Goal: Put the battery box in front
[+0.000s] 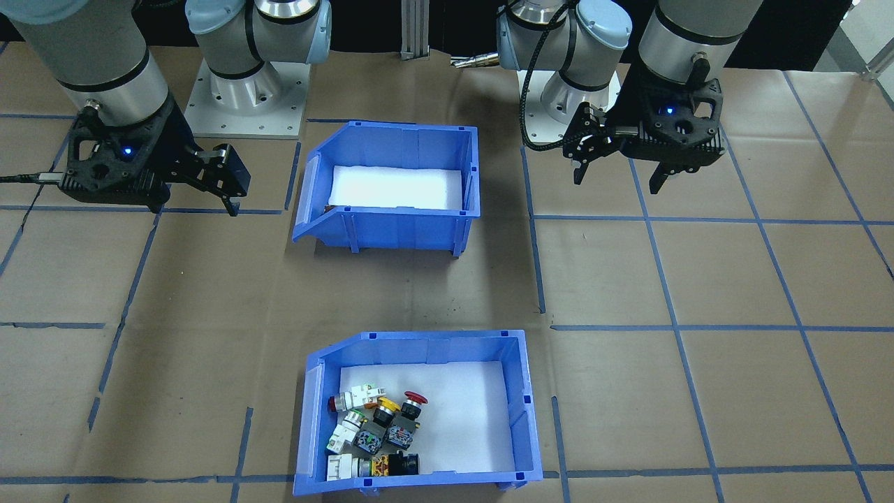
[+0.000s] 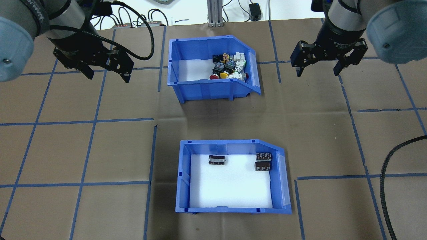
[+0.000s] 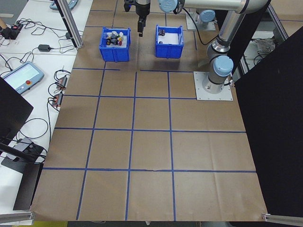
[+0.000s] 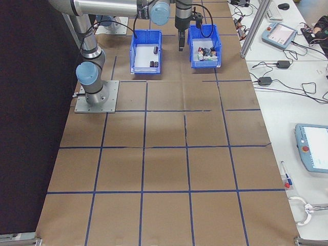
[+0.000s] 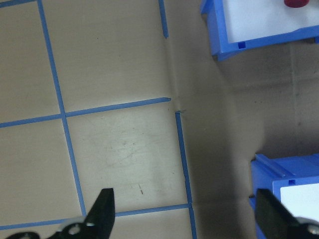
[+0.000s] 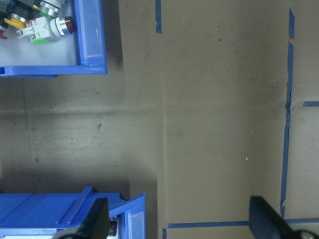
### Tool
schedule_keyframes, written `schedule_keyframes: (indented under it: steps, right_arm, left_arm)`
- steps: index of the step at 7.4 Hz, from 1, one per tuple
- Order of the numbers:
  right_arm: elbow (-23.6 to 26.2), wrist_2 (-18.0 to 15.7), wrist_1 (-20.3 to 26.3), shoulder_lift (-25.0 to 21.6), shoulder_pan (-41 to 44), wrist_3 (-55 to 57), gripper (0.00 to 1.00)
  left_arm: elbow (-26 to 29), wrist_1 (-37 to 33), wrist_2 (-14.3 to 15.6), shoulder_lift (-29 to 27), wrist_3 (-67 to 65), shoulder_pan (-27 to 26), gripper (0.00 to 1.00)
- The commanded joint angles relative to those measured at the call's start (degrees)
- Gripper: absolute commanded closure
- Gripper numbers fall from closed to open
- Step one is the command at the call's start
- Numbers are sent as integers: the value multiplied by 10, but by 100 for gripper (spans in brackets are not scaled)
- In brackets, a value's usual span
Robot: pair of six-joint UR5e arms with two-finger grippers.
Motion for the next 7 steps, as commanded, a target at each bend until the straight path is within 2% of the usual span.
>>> schedule_keyframes:
  steps: [1,7]
  right_arm:
    - [0,0,0,0,0,-2,0]
    - [0,-6,1,-1,0,-3,0]
  left_arm:
    - [0,0,0,-2,2,0,0]
    - [0,0,0,-4,3,0,0]
